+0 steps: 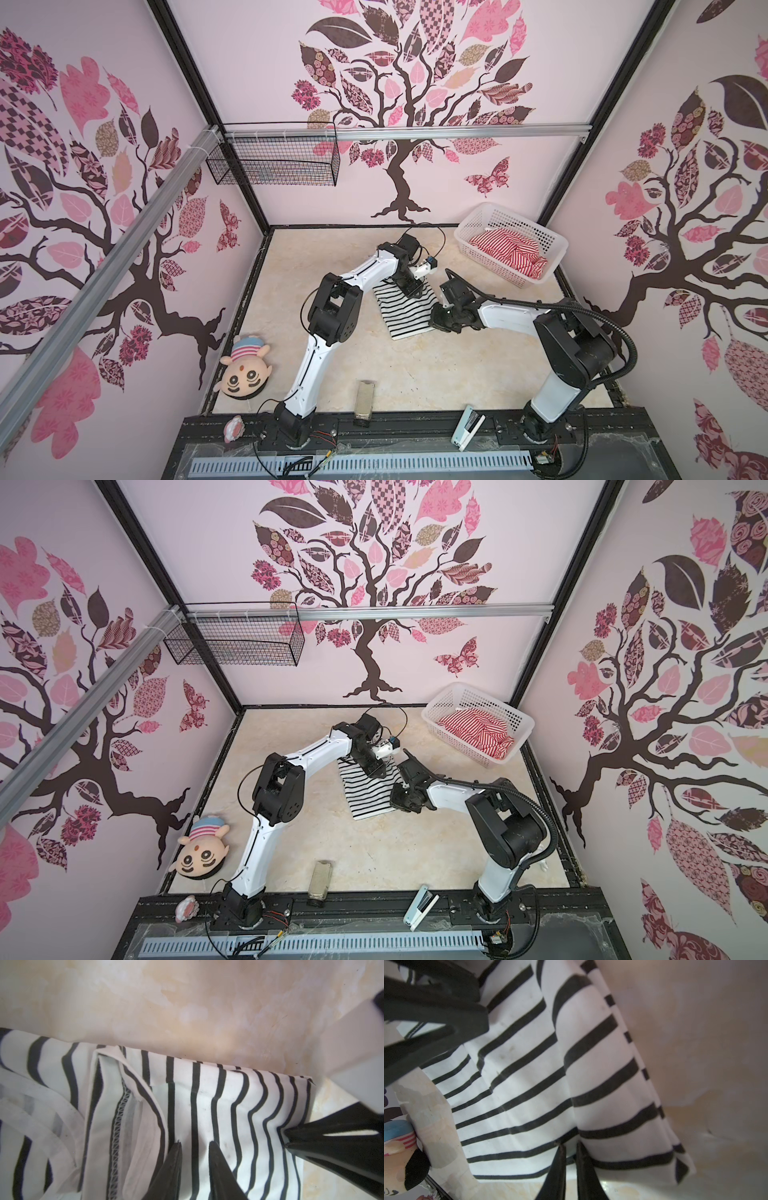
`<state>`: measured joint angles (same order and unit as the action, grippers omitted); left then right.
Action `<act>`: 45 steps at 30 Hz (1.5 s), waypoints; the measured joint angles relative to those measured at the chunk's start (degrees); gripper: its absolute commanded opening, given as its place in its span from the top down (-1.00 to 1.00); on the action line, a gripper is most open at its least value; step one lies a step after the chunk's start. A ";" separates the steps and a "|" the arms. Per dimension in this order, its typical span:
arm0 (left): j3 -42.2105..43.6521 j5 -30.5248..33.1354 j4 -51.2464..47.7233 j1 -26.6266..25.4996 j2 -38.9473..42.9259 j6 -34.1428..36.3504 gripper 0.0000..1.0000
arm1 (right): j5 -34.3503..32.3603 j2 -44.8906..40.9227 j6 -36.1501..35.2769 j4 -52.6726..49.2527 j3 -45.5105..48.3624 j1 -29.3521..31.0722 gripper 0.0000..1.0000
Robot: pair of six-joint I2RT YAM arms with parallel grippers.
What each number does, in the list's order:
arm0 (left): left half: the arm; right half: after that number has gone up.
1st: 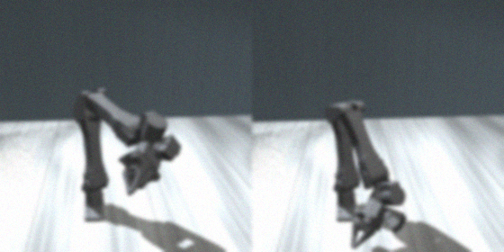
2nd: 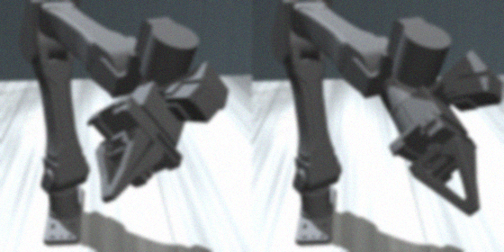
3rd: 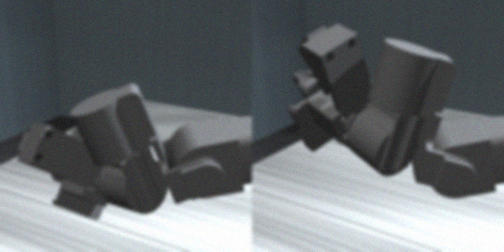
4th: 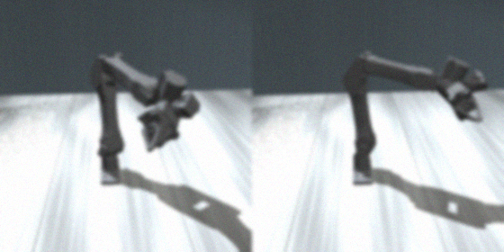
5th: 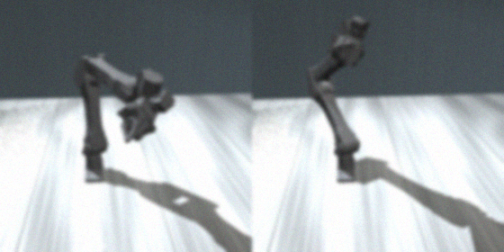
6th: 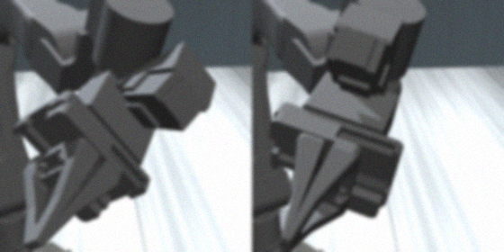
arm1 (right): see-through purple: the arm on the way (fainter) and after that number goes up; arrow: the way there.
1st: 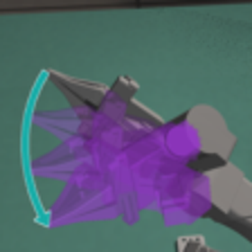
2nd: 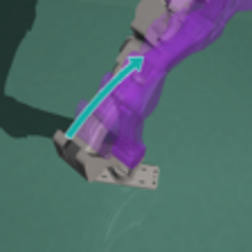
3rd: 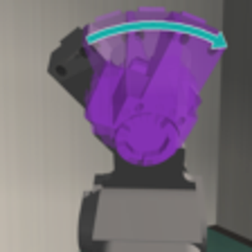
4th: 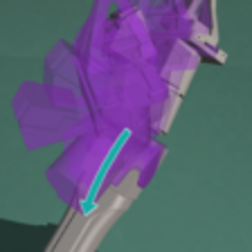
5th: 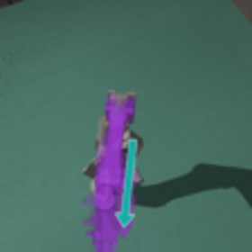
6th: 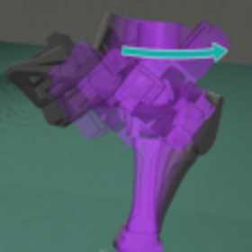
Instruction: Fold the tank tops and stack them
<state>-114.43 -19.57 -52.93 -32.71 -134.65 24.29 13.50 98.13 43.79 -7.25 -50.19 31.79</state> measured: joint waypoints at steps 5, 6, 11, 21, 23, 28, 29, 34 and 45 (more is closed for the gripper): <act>-0.11 4.57 1.84 0.11 -0.28 -0.04 0.45 | -0.02 -0.04 0.00 0.00 0.07 0.00 0.69; -0.46 5.31 2.10 0.17 -0.66 -0.04 0.45 | -0.02 -0.07 0.00 0.04 0.13 0.00 0.69; -3.72 10.64 4.35 0.87 -3.67 -0.07 0.45 | 0.00 -0.50 0.02 0.22 0.66 0.00 0.69; -5.46 13.33 6.27 2.14 -5.44 -0.28 0.44 | 0.00 -0.96 -0.02 0.24 1.16 0.00 0.68; -5.46 13.49 6.27 2.14 -5.44 -0.35 0.44 | 0.00 -1.01 -0.09 0.22 1.16 0.00 0.66; -1.29 13.46 9.14 2.49 -2.95 -1.20 0.42 | 0.02 -3.02 -0.46 -1.51 1.29 0.00 0.57; 0.66 13.51 9.97 2.78 -1.64 -1.60 0.41 | 0.07 -3.96 -0.48 -1.88 1.42 0.00 0.55; 7.93 12.37 11.04 4.83 6.88 -2.86 0.40 | 0.11 -9.14 -0.87 -3.48 1.36 0.00 0.44; 16.57 9.62 12.98 4.28 15.17 -3.32 0.42 | -1.79 -3.43 -2.40 -4.24 -5.18 -0.90 0.54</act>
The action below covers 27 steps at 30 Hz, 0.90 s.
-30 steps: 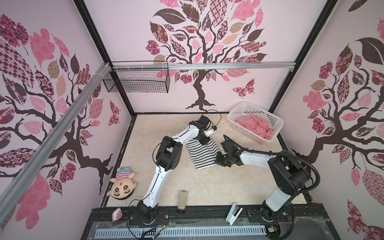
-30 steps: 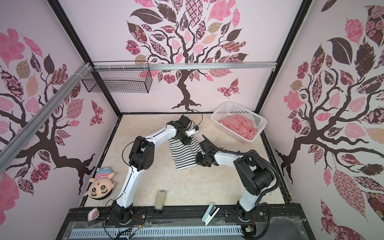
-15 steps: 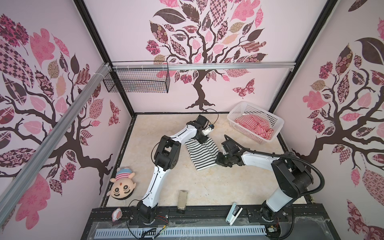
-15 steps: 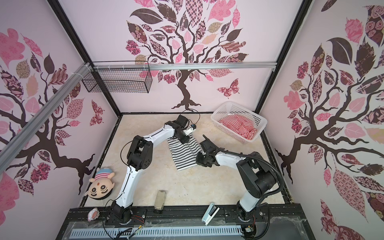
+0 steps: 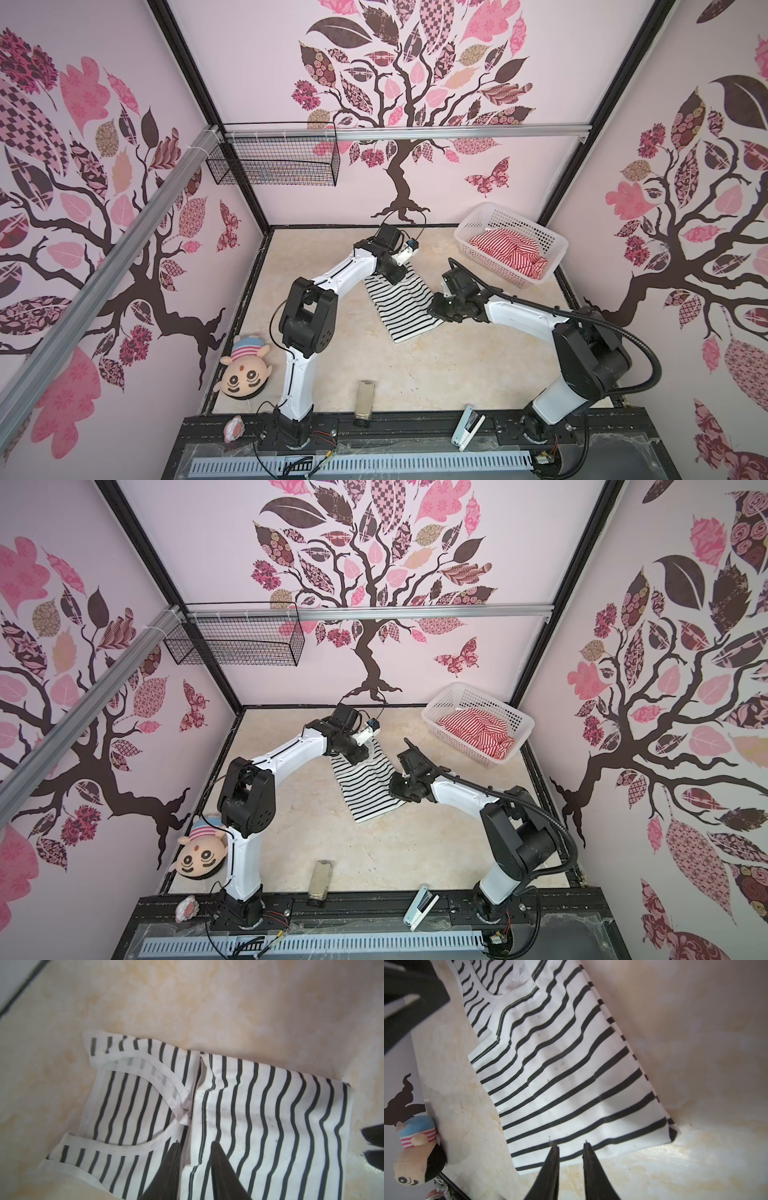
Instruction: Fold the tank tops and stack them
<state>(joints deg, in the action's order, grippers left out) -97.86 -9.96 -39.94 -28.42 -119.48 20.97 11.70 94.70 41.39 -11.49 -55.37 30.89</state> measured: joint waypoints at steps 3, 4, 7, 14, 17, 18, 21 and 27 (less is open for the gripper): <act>4.83 0.35 0.85 0.00 0.02 0.00 0.42 | 0.02 2.95 -0.50 0.31 -0.70 -1.90 0.55; 6.64 0.83 0.92 0.00 0.02 0.00 0.43 | 0.07 4.07 -0.70 0.42 -1.11 -2.69 0.56; 10.67 2.19 0.52 0.09 0.09 0.02 0.43 | 0.52 7.02 -1.20 0.87 -2.29 -4.26 0.56; 18.05 5.29 1.95 1.09 4.59 1.42 0.44 | 1.57 8.11 -1.31 4.00 -0.39 -5.03 0.58; 19.30 6.60 2.71 1.73 4.94 2.29 0.45 | 1.77 6.43 -0.98 7.23 3.06 -4.94 0.58; 19.58 6.78 3.02 1.86 5.14 2.60 0.45 | 1.86 5.49 -0.79 8.00 4.46 -4.85 0.59; 21.18 7.17 4.11 2.36 6.21 3.63 0.45 | 1.70 1.62 0.33 9.81 9.55 -3.58 0.59; 23.15 7.39 2.54 3.10 7.74 5.49 0.45 | 0.02 -9.18 5.27 11.58 21.42 2.89 0.58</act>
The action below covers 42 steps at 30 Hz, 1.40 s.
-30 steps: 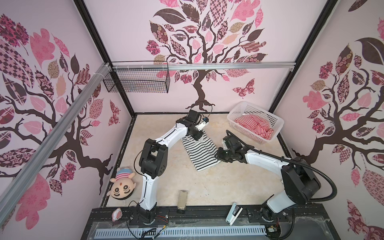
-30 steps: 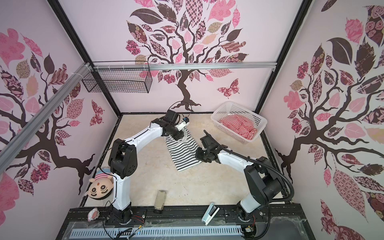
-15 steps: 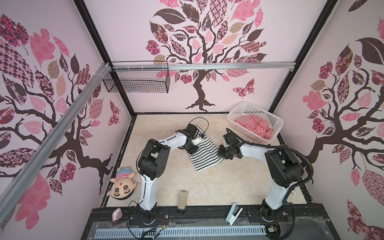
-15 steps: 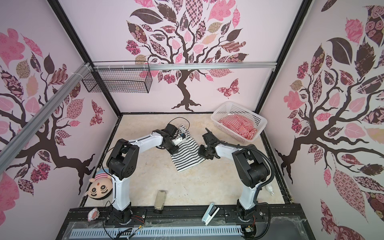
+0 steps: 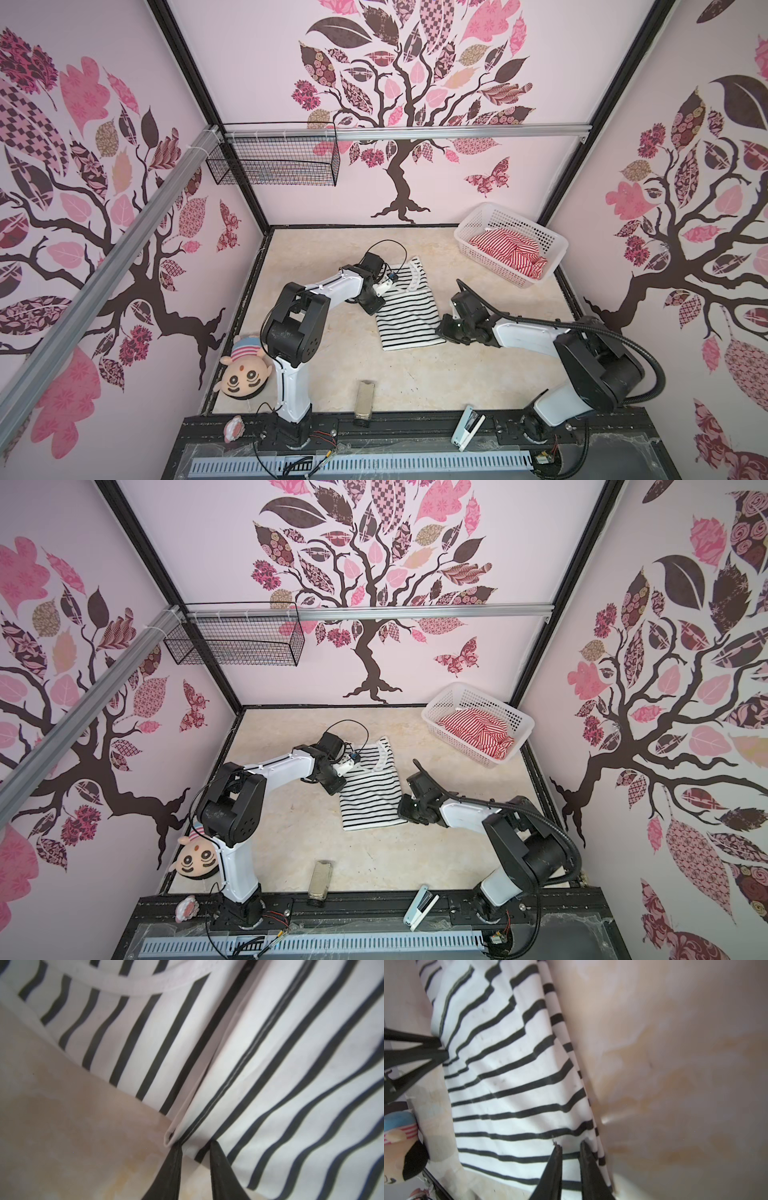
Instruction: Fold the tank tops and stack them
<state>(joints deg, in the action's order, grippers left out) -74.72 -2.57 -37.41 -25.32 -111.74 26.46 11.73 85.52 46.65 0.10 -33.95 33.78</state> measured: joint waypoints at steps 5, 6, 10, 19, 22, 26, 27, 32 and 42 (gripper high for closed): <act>1.77 -2.47 -2.32 0.11 1.86 0.96 0.45 | 0.09 -11.37 5.38 -1.05 8.94 2.78 0.39; 2.38 -3.02 -2.67 -0.07 2.80 0.98 0.44 | 0.26 -14.10 6.43 -1.95 10.40 2.93 0.26; 4.39 -5.70 -3.74 -0.96 8.50 0.81 0.41 | -0.04 -25.66 8.92 -10.19 13.14 3.21 -0.07; 15.63 -5.57 -0.70 -9.16 24.90 1.49 0.30 | -2.03 -36.76 10.64 -23.12 12.68 3.23 -0.07; 19.91 -5.07 0.37 -13.49 27.56 1.62 0.23 | -2.38 -37.27 11.21 -25.57 14.86 3.23 -0.06; 23.63 -3.67 2.47 -17.51 29.11 1.33 0.18 | -2.10 -37.55 11.98 -25.31 16.41 3.23 -0.01; 24.39 -3.15 3.04 -18.58 29.24 1.22 0.19 | -1.81 -37.33 12.39 -24.52 16.70 3.21 0.00; 25.42 -1.99 4.50 -22.12 29.24 0.76 0.19 | -0.22 -33.86 13.79 -18.56 17.25 3.21 0.12; 25.62 -2.21 5.44 -22.29 29.29 0.15 0.18 | 0.22 -30.14 14.36 -14.86 17.03 3.23 0.57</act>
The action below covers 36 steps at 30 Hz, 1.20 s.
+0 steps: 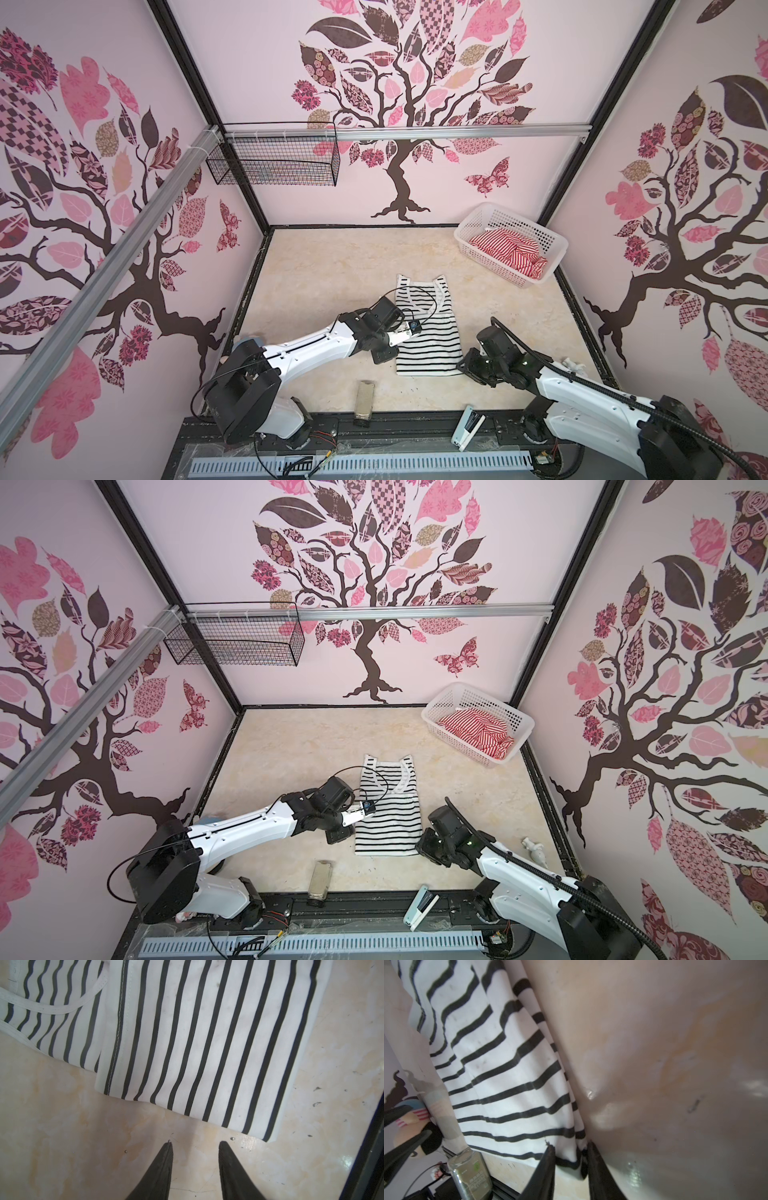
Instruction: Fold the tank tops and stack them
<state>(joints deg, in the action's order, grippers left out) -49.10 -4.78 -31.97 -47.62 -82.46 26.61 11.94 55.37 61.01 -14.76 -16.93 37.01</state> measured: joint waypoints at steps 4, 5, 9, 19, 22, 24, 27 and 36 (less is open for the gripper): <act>0.90 -0.79 0.20 -0.83 0.04 -0.39 0.17 | -0.37 0.81 -0.39 -0.92 -0.46 0.02 0.89; 1.03 -1.01 0.17 -1.16 0.04 -0.42 0.17 | -0.42 1.05 -0.33 -1.16 -0.66 0.04 0.96; 1.22 -0.42 0.15 -4.37 0.04 0.17 0.19 | -0.52 1.95 -0.98 -2.62 -2.71 0.04 1.00; 1.25 1.36 0.13 -11.39 -0.55 0.87 0.19 | -2.01 2.34 -1.88 -4.44 -7.13 0.04 1.00; 1.55 2.14 0.44 -12.94 -1.05 1.07 0.20 | -2.49 2.56 -1.90 -4.79 -7.78 0.04 1.00; 2.25 2.56 0.83 -14.08 -1.31 1.25 0.20 | -2.69 2.80 -1.90 -4.90 -8.13 0.04 1.00; 2.89 3.19 1.55 -15.15 -2.32 1.27 0.20 | -2.80 3.34 -1.88 -4.83 -8.33 0.04 1.00; 4.94 7.37 7.04 -15.28 -4.68 1.99 0.20 | -2.82 3.78 -1.90 -4.96 -8.33 0.04 1.00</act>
<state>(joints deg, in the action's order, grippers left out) -44.16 2.59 -24.93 -62.89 -87.13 28.60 9.13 59.16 59.11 -19.73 -25.26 37.06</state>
